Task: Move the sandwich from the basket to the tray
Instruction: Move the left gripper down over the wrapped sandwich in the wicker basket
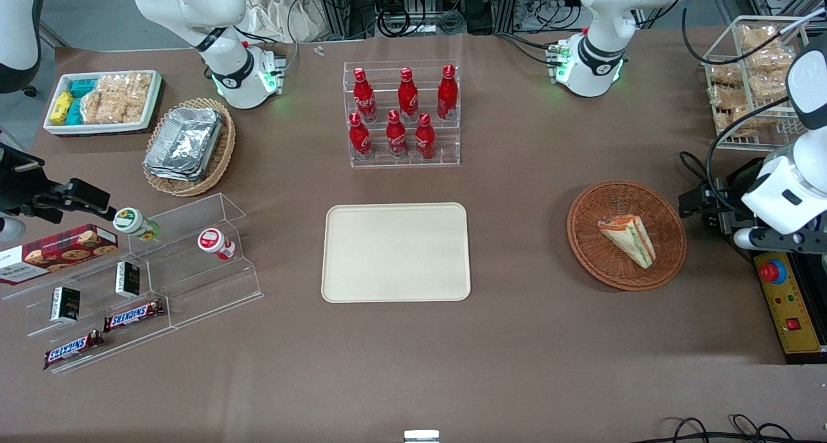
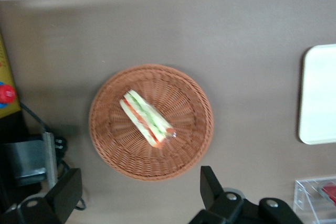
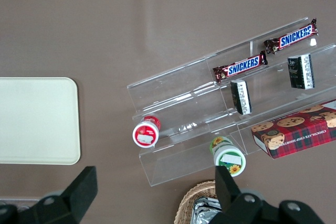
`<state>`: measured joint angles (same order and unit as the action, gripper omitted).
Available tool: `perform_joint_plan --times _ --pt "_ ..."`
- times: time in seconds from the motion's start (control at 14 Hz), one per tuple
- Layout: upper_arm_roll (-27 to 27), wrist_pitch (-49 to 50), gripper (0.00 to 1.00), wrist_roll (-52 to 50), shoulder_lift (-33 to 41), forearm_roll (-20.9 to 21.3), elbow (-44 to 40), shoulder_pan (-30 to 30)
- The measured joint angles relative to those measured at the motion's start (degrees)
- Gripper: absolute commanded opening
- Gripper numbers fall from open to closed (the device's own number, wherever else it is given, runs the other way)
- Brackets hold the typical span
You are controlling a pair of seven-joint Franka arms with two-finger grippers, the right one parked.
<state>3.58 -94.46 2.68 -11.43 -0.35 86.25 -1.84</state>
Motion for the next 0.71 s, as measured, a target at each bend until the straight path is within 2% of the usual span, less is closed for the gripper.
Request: perform_joint_plan --times 0.36,0.71 --pt "0.04 0.19 1.0 -2.37 -1.65 0.64 -1.01 0.0" --pt "0.26 -0.71 1.0 -21.27 -2.43 0.91 4.65 0.09"
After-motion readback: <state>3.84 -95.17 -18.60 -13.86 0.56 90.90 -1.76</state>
